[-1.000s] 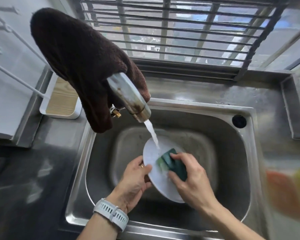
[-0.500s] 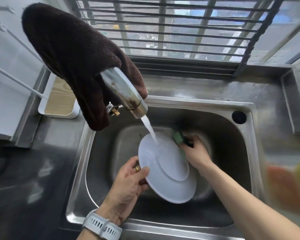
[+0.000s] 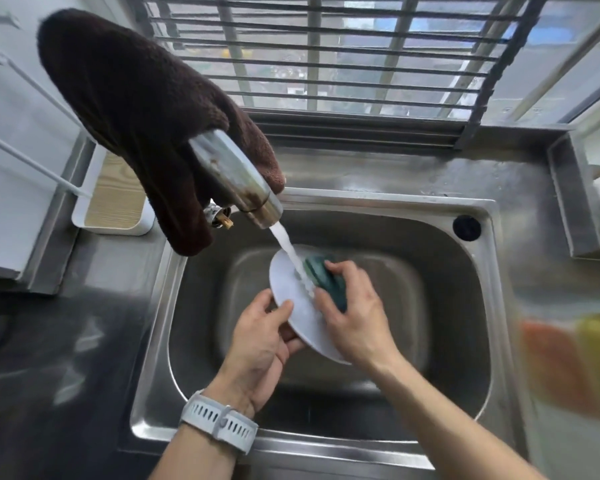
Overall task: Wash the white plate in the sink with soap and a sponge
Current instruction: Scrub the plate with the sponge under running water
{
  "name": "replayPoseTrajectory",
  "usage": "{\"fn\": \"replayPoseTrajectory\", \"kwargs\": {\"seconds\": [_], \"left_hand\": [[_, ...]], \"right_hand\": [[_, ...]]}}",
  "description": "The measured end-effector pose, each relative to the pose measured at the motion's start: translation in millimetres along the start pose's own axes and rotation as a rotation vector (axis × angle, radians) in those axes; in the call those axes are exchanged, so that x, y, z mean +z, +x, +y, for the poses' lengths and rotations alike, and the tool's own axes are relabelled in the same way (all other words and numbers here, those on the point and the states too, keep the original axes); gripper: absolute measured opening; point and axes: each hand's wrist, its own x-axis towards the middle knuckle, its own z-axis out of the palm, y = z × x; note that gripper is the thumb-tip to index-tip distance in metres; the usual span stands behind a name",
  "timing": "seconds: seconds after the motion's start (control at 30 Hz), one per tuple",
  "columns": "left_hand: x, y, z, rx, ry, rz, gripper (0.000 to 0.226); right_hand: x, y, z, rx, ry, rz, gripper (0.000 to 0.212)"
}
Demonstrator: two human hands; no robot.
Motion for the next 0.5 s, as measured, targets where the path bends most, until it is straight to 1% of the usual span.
{"fn": "replayPoseTrajectory", "kwargs": {"seconds": [0.1, 0.17, 0.23, 0.27, 0.33, 0.4, 0.43, 0.47, 0.5], "left_hand": [[0.0, -3.4, 0.4, 0.004, 0.035, 0.021, 0.028], [3.1, -8.3, -1.9, 0.023, 0.076, 0.034, 0.026], [8.5, -10.4, -6.8, 0.077, 0.186, 0.042, 0.022], [11.6, -10.5, -9.5, 0.127, 0.292, 0.044, 0.020], [15.2, -9.6, -16.4, 0.293, 0.592, 0.041, 0.017], [16.8, -11.2, -23.8, 0.494, 0.891, -0.006, 0.015], [17.2, -12.9, -28.0, 0.577, 1.010, -0.038, 0.018], [17.7, -15.9, -31.5, 0.638, 1.104, -0.075, 0.023], [17.3, -19.0, -34.2, 0.688, 1.181, -0.112, 0.030]], "right_hand": [[-13.1, -34.9, -4.0, -0.072, 0.008, 0.011, 0.037], [-26.9, -53.9, 1.8, -0.059, -0.022, -0.023, 0.038], [-36.9, -62.3, 12.7, 0.049, -0.021, -0.041, 0.038], [-40.0, -61.5, 17.9, 0.157, 0.019, -0.050, 0.037], [-42.9, -48.3, 24.7, 0.424, 0.226, -0.061, 0.035], [-47.4, -28.4, 25.2, 0.660, 0.563, 0.000, 0.028], [-52.1, -19.1, 24.5, 0.728, 0.713, 0.029, 0.019], [-58.2, -10.6, 22.6, 0.774, 0.832, 0.035, 0.019], [-64.5, -2.7, 20.4, 0.798, 0.910, 0.018, 0.031]]}}
